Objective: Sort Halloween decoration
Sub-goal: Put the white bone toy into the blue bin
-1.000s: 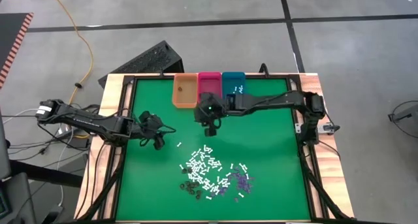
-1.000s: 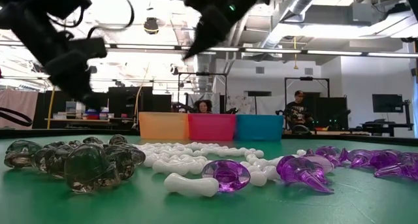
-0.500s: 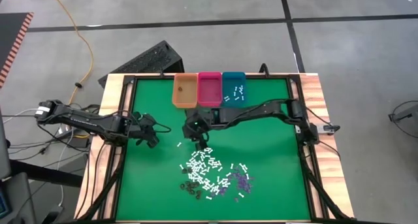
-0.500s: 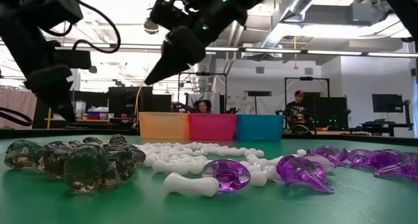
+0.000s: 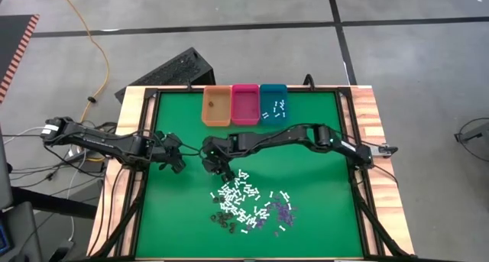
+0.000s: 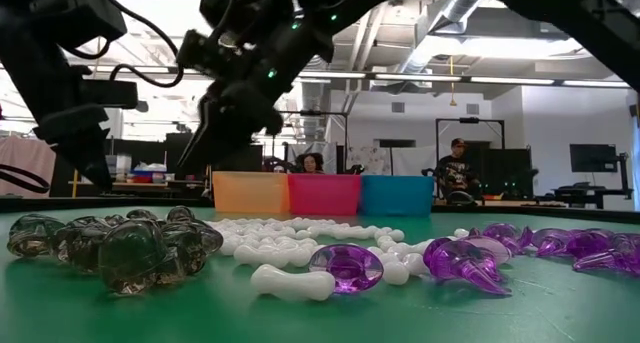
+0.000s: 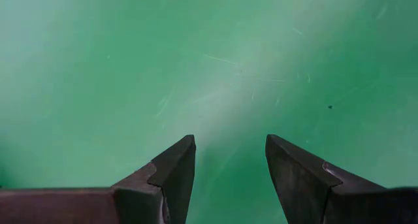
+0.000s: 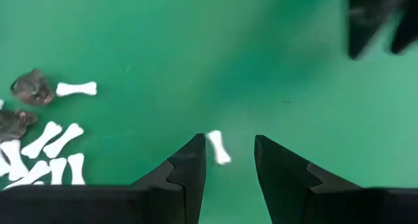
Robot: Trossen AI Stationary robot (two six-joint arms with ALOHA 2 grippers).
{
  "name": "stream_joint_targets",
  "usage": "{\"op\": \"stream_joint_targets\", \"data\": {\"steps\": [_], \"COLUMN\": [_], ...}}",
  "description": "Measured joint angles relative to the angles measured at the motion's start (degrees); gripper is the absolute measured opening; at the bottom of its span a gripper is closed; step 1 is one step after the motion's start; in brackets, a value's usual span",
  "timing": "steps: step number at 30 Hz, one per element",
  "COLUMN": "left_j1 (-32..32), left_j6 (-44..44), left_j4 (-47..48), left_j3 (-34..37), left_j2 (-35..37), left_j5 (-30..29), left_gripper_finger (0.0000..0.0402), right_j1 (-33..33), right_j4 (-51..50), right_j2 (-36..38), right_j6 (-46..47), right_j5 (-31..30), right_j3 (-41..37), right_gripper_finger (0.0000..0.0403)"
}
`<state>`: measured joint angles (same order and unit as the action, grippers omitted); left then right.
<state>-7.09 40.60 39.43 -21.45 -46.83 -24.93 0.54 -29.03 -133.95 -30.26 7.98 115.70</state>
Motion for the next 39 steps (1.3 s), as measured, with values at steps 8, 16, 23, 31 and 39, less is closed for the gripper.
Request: {"op": "stream_joint_targets", "data": {"steps": [8,16,23,31,39], "left_j1": [0.0,0.0,0.0,0.0,0.0], "left_j6": [0.7,0.8,0.8,1.0,0.9], "left_j4": [0.1,0.0,-0.1,-0.1,-0.1], "left_j3": [0.6,0.6,0.6,0.6,0.6], "left_j2": [0.0,0.0,0.0,0.0,0.0], "left_j5": [-0.1,-1.4,-1.4,-1.3,-1.4], "left_gripper_finger": [0.0179,0.0179,0.0179,0.0179,0.0179], "right_j1": [-0.8,-1.0,-1.0,-1.4,-2.2], "right_j4": [0.3,2.9,3.3,1.8,-0.2], "right_j2": [-2.3,-2.4,-5.1,-6.6,-7.3], "right_j6": [0.0,-0.2,-0.2,0.3,0.3], "right_j5": [2.4,2.9,2.9,3.0,5.0], "right_j3": [2.2,2.1,2.1,2.1,2.2], "right_gripper_finger": [0.0159,0.0159,0.0159,0.0158,0.0124]}}
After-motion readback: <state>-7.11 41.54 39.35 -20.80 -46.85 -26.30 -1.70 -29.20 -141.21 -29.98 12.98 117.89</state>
